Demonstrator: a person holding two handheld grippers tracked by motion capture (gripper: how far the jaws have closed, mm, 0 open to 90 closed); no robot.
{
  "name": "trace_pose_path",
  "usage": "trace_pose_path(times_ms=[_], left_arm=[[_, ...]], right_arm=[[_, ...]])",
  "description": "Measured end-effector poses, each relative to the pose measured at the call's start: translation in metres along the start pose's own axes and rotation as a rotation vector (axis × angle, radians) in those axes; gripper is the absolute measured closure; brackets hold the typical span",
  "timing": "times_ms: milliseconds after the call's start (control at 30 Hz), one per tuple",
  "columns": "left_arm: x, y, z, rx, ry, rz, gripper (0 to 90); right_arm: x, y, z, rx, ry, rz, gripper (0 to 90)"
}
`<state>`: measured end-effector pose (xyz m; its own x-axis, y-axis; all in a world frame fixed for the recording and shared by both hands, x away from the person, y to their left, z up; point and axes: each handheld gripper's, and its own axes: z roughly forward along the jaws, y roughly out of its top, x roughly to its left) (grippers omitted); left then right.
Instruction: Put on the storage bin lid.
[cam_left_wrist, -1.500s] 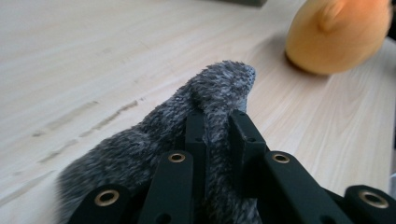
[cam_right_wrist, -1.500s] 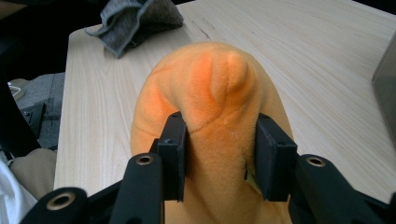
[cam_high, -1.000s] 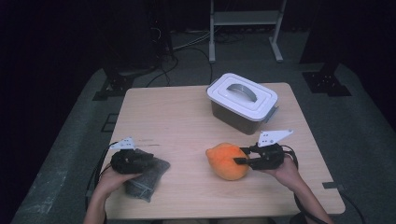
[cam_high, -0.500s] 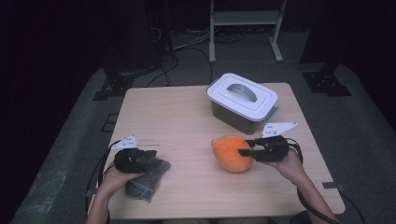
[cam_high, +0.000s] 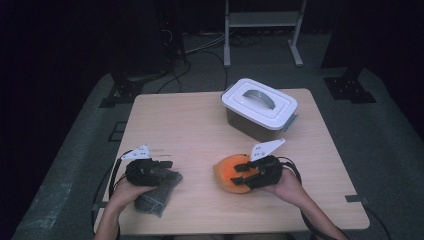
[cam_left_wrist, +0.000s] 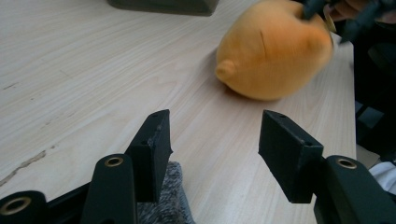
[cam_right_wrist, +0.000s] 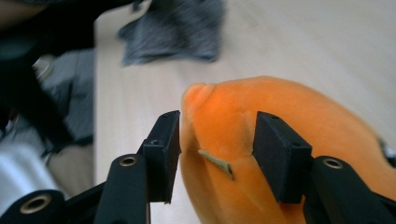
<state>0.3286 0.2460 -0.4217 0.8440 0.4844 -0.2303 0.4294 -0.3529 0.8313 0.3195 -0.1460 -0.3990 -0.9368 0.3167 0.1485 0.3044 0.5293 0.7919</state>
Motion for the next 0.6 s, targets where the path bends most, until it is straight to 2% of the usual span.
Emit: trace_pose_path(times_ms=[67,100,167,267,367,467,533,600], left_arm=[[-0.001,0.0,0.001,0.004,-0.002,0.006,42.6],[-0.002,0.0,0.002,0.002,-0.005,0.003,42.0],[-0.002,0.001,0.002,0.002,-0.009,0.004,41.2],[-0.003,0.001,0.003,0.002,-0.009,0.007,40.8],[-0.004,0.002,0.003,-0.003,-0.018,0.011,40.8],[-0.005,0.004,0.004,-0.002,-0.021,0.012,40.6],[-0.005,0.004,0.006,-0.003,-0.024,0.014,40.3],[-0.006,0.004,0.007,0.002,-0.027,0.017,39.8]], right_arm=[[0.011,0.001,0.006,0.042,0.022,-0.046,48.3],[0.014,0.001,0.007,0.052,0.04,-0.054,48.3],[0.018,0.001,0.007,0.06,0.084,-0.056,48.3],[0.017,0.001,0.001,0.046,0.103,-0.058,48.0],[0.011,0.002,-0.008,0.016,0.09,-0.057,47.9],[0.003,0.005,-0.018,-0.018,0.057,-0.06,47.9],[-0.005,0.008,-0.023,-0.025,0.022,-0.07,48.2],[-0.014,0.011,-0.024,-0.026,0.009,-0.076,48.1]])
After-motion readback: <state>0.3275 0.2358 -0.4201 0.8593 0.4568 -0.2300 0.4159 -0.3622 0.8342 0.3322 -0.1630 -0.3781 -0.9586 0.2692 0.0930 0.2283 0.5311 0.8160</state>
